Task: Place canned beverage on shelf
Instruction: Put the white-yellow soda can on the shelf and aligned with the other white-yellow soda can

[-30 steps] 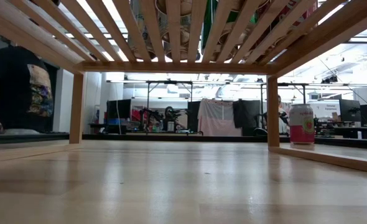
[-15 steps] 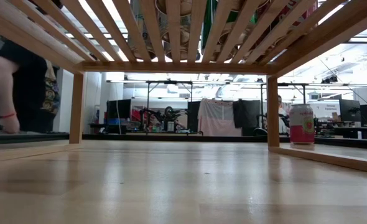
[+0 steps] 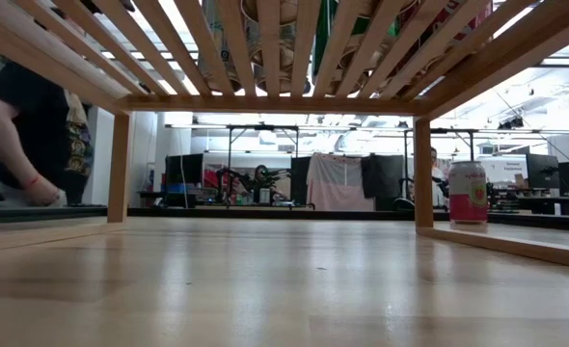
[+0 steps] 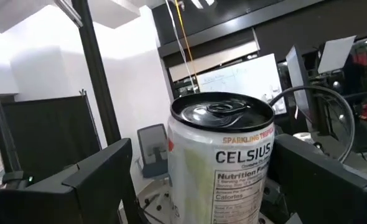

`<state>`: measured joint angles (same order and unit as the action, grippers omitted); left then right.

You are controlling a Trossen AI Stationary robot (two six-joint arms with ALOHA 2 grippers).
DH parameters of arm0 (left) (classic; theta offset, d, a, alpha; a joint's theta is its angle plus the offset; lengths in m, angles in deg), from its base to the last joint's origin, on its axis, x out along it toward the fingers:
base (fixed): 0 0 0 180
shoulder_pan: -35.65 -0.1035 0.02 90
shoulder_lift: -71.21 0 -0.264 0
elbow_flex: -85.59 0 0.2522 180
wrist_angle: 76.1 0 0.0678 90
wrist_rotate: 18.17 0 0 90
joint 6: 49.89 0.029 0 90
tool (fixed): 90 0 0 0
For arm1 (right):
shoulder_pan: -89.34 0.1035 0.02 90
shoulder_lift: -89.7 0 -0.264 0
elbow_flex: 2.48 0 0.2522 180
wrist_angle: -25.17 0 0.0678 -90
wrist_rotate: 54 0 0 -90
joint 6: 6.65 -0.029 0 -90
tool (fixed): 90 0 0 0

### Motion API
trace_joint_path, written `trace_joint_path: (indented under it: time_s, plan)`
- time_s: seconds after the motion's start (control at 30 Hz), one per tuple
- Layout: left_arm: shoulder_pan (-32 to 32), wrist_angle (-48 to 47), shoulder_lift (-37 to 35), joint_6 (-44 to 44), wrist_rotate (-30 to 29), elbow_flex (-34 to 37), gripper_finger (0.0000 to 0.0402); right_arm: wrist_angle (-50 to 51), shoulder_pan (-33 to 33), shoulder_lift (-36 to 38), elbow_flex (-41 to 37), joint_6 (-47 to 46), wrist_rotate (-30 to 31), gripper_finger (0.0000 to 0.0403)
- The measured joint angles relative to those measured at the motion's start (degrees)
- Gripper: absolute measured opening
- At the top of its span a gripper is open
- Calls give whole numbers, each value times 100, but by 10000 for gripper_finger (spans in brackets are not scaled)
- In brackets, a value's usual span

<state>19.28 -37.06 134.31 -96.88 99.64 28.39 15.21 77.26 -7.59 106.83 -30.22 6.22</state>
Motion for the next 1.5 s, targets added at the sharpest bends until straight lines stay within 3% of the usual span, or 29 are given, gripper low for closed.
trace_joint_path:
  time_s: [0.4, 0.67, 0.9, 1.1, 1.23, 1.5]
  plan:
    - [-16, 21, -9, 14, -55, -9, 231, 1, 239, 2, 0, 129, 646, 366]
    - [91, -245, -9, 81, -134, -9, 231, 203, 313, 2, 0, 155, 673, 350]
    - [123, -306, -9, 184, -163, -11, 231, 242, 322, 2, 0, 155, 678, 310]
    - [117, -372, -11, 303, -159, -13, 231, 253, 319, 2, 0, 139, 697, 235]
    - [59, -377, -13, 234, -129, -15, 231, 251, 317, 3, 0, 114, 700, 233]
    - [-347, -357, -152, -26, -50, -20, 360, 448, 249, 320, -6, 164, 444, 233]
